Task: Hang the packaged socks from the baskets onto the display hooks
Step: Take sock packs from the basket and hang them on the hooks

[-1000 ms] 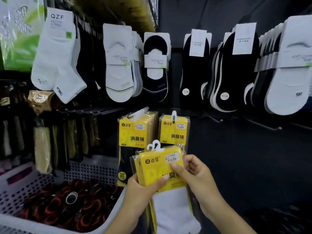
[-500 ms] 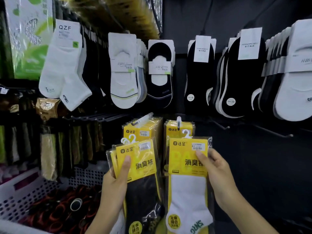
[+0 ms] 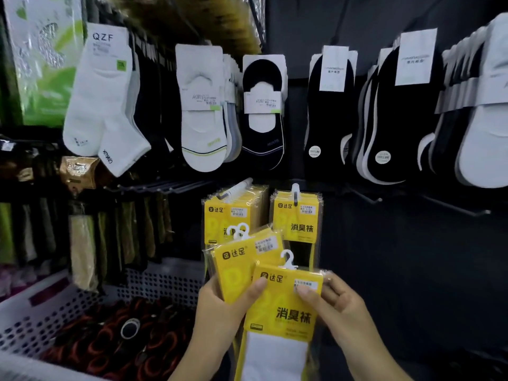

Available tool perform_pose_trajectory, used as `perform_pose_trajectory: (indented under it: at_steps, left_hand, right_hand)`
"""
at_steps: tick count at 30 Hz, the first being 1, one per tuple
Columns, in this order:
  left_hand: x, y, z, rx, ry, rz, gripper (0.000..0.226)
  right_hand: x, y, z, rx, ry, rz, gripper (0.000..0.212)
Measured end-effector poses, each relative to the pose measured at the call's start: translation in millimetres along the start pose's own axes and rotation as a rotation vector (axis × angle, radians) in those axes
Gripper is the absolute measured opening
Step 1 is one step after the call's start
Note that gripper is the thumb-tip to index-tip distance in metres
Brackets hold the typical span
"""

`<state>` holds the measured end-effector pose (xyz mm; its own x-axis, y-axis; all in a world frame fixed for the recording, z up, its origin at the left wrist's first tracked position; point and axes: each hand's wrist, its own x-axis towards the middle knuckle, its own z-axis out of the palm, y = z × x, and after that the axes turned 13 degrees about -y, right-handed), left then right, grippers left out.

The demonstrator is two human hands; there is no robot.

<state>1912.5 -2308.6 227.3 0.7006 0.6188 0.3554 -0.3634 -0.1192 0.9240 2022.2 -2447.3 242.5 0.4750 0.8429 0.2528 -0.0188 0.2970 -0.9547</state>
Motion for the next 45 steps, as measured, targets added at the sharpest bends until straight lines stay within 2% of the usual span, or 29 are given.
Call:
perform_pose_trajectory:
  at_steps: [3,8,14,18,24,32,36,40,45]
  left_hand:
    - [-1.0,-1.9,2.3,0.053,-0.041,0.029,0.037]
    - [-2.9,-3.9,4.8,0.102,-0.081,0.046,0.045]
    - [-3.3,-9.0,9.4,0.109,-0.14,0.034,0.05]
    - [-4.2,-7.6,9.1,0.104,-0.185,0.007,0.044]
    - [-6.1,-5.6,2.6,0.07,-0.236,-0.06,0.043]
    - [-4.5,-4.2,0.7,0.006,-0.153,-0.054,0.037]
    - [-3.5,-5.6,0.9,-0.047,-0.103,-0.054,0.037]
    - [-3.0,-4.8,-1.3,-0.068,-0.033,-0.035,0.032]
    - [0.5,2.8,-13.4,0.065,0.114,0.02,0.036]
  right_hand:
    - [-0.7,-18.3,-9.1,-0.144,-0.027,-0.056,0.038]
    - [-0.3,-35.1,-17.1,-0.353,-0.113,-0.125,0.018]
    - [-2.7,-36.2,-24.2,-0.518,-0.134,-0.115,0.014]
    - [-5.6,-27.4,-22.5,-0.339,-0.049,-0.069,0.019]
    - [-6.8,-18.9,-17.6,-0.18,-0.052,0.004,0.016]
    - [2.2,-24.3,-14.4,-0.249,-0.08,-0.033,0.015]
    - [1.9,-17.9,-14.5,-0.218,-0.046,-0.024,0.03]
    - [-4.5,-3.9,-15.3,-0.185,-0.115,0.076,0.036]
    - [8.9,-13.1,-27.4,-0.041,0.119,-0.026,0.03]
